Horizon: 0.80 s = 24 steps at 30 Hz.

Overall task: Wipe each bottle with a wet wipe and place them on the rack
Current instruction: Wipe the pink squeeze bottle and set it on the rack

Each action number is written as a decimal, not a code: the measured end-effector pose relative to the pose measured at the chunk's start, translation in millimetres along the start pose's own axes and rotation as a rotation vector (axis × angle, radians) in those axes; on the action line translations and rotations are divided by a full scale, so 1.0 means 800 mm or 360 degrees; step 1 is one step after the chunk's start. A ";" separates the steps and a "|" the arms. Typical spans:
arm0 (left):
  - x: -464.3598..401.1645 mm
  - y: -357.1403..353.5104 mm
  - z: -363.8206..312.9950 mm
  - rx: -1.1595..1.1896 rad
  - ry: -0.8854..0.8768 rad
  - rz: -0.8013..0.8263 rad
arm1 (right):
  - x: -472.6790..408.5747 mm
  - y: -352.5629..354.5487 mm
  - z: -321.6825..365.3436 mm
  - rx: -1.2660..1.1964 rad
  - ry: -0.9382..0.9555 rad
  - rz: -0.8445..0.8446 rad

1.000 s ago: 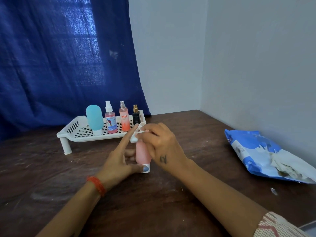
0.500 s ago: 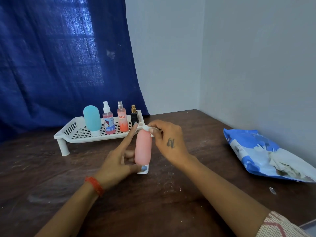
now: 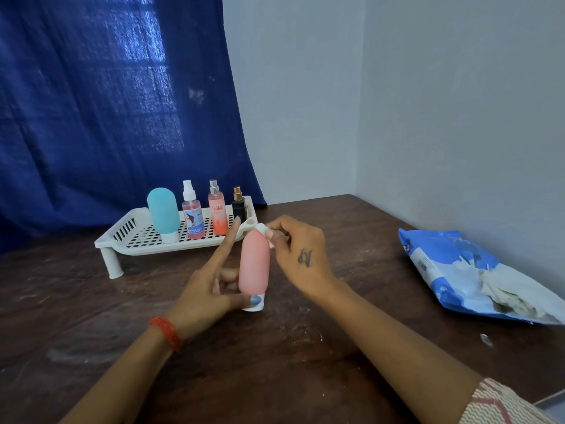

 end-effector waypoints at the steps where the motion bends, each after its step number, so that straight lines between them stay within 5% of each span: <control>1: 0.000 0.000 0.000 0.0011 -0.0003 0.0002 | 0.003 0.000 -0.001 -0.0018 -0.0023 -0.0008; 5: 0.000 -0.002 -0.003 0.0086 -0.0026 -0.0009 | 0.015 -0.001 0.004 -0.0036 0.0193 -0.0200; 11: 0.001 -0.002 -0.002 0.0335 -0.0026 -0.0031 | 0.034 -0.008 0.014 -0.0071 0.0645 0.0190; 16: 0.001 -0.004 -0.001 0.0381 -0.0014 -0.0020 | 0.025 -0.004 0.001 -0.0171 0.0474 0.0428; 24: 0.001 -0.001 0.003 0.0329 0.0034 -0.0039 | 0.014 -0.004 -0.018 -0.0267 0.0052 0.0147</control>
Point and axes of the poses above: each hand's wrist, its own x-axis away from the middle knuckle, its own y-axis out of the back of the hand, z = x × y, the point moved 4 cm from there along -x, towards the middle knuckle, and after that the axes turned 11 degrees about -y, right-handed, at the moved point
